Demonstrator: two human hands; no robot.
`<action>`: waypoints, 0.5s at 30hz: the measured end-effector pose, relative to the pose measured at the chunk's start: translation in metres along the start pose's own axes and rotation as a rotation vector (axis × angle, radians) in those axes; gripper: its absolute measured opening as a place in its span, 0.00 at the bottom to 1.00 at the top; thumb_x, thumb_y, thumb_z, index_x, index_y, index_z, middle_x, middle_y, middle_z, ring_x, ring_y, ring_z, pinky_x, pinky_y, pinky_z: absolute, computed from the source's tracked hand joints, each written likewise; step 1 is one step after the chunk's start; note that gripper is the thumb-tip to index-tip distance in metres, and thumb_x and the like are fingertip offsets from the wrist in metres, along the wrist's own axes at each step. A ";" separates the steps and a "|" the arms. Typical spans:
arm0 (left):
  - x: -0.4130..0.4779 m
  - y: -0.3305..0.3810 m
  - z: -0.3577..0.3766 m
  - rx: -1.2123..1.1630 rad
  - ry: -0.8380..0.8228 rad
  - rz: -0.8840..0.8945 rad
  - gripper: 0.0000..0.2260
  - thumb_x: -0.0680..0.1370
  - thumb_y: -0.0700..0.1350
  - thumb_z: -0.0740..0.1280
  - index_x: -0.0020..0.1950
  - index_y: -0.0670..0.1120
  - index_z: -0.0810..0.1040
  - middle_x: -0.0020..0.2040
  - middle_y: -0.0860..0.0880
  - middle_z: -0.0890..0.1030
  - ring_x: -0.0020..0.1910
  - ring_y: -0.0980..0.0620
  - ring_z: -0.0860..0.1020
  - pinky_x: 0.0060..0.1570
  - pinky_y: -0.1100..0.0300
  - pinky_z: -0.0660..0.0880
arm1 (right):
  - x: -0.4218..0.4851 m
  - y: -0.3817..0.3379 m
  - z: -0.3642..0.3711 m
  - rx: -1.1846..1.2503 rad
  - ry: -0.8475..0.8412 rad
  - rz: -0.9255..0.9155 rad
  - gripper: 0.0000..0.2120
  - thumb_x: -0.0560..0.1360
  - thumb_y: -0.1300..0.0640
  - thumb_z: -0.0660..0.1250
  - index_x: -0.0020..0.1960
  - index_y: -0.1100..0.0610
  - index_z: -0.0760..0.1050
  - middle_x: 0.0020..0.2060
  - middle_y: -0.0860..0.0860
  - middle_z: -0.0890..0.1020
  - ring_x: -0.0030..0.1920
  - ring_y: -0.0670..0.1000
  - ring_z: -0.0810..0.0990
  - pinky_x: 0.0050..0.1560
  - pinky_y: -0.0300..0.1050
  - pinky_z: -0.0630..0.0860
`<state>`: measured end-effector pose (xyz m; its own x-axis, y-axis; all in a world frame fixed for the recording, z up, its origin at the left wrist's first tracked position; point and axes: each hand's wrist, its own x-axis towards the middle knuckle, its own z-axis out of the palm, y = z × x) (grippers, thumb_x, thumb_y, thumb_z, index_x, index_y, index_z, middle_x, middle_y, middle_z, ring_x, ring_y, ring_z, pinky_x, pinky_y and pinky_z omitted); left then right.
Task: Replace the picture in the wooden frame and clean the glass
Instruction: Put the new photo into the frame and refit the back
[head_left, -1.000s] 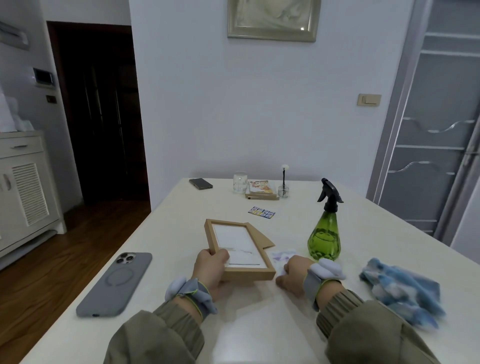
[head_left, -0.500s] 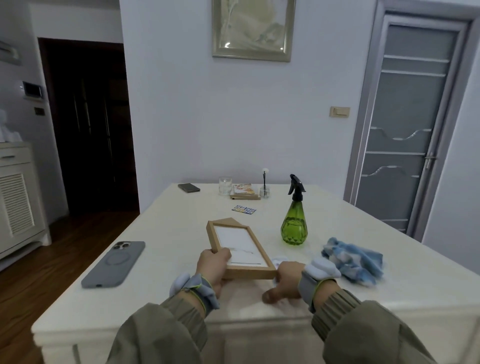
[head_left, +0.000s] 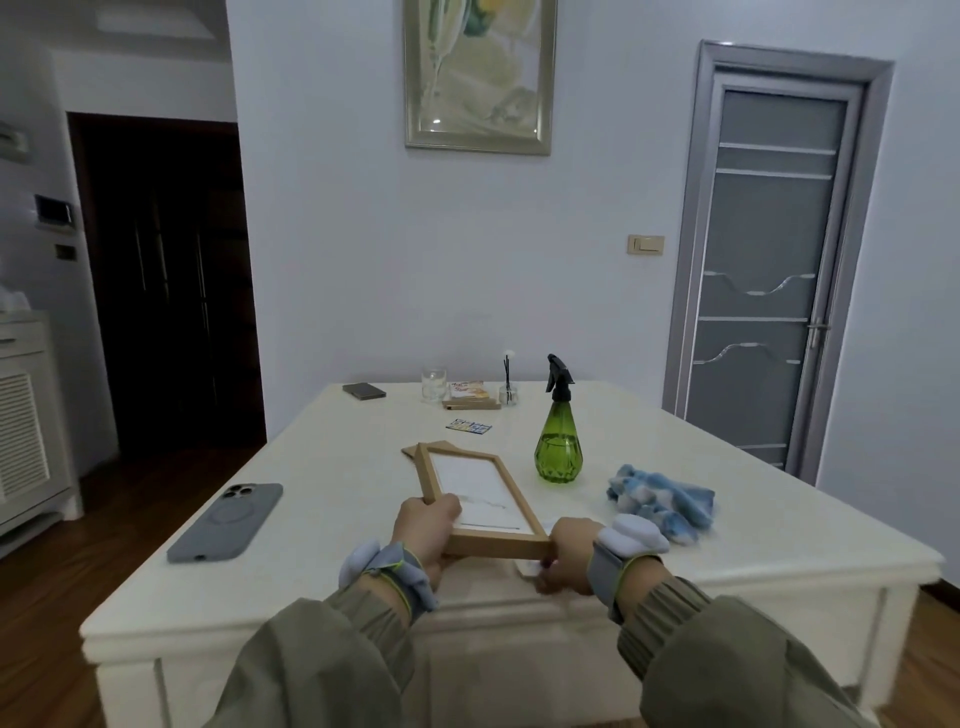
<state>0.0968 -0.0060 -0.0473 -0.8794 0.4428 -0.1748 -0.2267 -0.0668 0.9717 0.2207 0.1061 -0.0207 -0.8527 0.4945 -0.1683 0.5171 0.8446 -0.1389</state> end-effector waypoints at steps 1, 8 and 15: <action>-0.001 0.001 -0.001 -0.013 0.001 0.001 0.10 0.77 0.38 0.62 0.57 0.36 0.71 0.50 0.36 0.78 0.42 0.41 0.77 0.40 0.51 0.78 | -0.001 0.000 -0.001 -0.006 0.022 0.008 0.16 0.76 0.53 0.65 0.61 0.59 0.76 0.48 0.55 0.78 0.47 0.56 0.75 0.51 0.45 0.73; -0.002 0.015 -0.014 -0.113 0.037 -0.006 0.08 0.77 0.36 0.62 0.55 0.35 0.71 0.40 0.41 0.76 0.37 0.43 0.75 0.35 0.53 0.76 | 0.020 0.012 -0.020 0.219 0.283 0.148 0.17 0.78 0.61 0.58 0.66 0.61 0.72 0.61 0.59 0.78 0.53 0.59 0.77 0.52 0.46 0.71; 0.004 0.013 -0.014 -0.098 0.033 -0.014 0.10 0.76 0.37 0.62 0.57 0.35 0.71 0.42 0.40 0.76 0.37 0.42 0.75 0.35 0.53 0.77 | 0.037 0.022 -0.032 0.064 0.374 0.171 0.21 0.77 0.54 0.61 0.69 0.55 0.66 0.62 0.57 0.77 0.62 0.56 0.77 0.56 0.43 0.72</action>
<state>0.0843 -0.0175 -0.0375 -0.8888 0.4148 -0.1946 -0.2774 -0.1492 0.9491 0.1985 0.1498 0.0013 -0.7161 0.6770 0.1700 0.6471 0.7351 -0.2019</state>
